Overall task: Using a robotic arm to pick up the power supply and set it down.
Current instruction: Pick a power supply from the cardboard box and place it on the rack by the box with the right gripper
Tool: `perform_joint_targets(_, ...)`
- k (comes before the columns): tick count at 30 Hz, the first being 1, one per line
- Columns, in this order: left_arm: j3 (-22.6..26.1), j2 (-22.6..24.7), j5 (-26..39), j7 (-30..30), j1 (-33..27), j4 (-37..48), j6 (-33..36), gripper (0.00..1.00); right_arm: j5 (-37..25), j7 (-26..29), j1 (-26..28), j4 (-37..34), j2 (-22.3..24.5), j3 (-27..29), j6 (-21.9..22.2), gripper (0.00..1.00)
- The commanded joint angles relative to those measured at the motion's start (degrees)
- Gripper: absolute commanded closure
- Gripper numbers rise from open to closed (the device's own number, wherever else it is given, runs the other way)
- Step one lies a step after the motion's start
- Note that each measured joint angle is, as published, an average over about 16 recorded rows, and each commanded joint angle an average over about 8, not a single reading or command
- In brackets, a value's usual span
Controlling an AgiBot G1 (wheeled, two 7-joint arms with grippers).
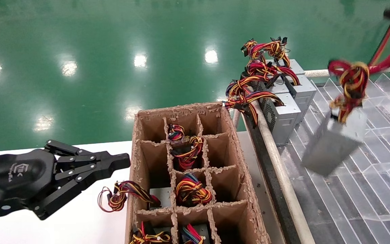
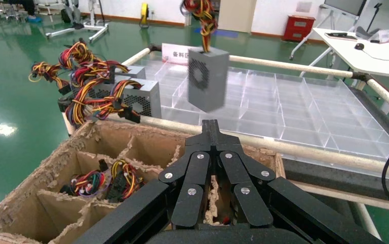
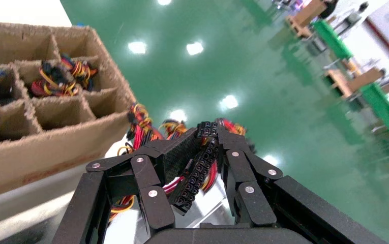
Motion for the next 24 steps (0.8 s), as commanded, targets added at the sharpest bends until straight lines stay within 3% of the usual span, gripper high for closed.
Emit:
perform_joint_targets(1,0.0,0.0,0.0,0.0,0.0,0.0,0.0,1.00,0.2,-0.5,-0.2,-1.0,0.4,-1.1,0.0,1.00)
perform_joint_targets(24,0.0,0.0,0.0,0.0,0.0,0.0,0.0,1.00,-0.7,-12.4,-1.0,-20.6,-7.4,-4.9,3.3,1.00)
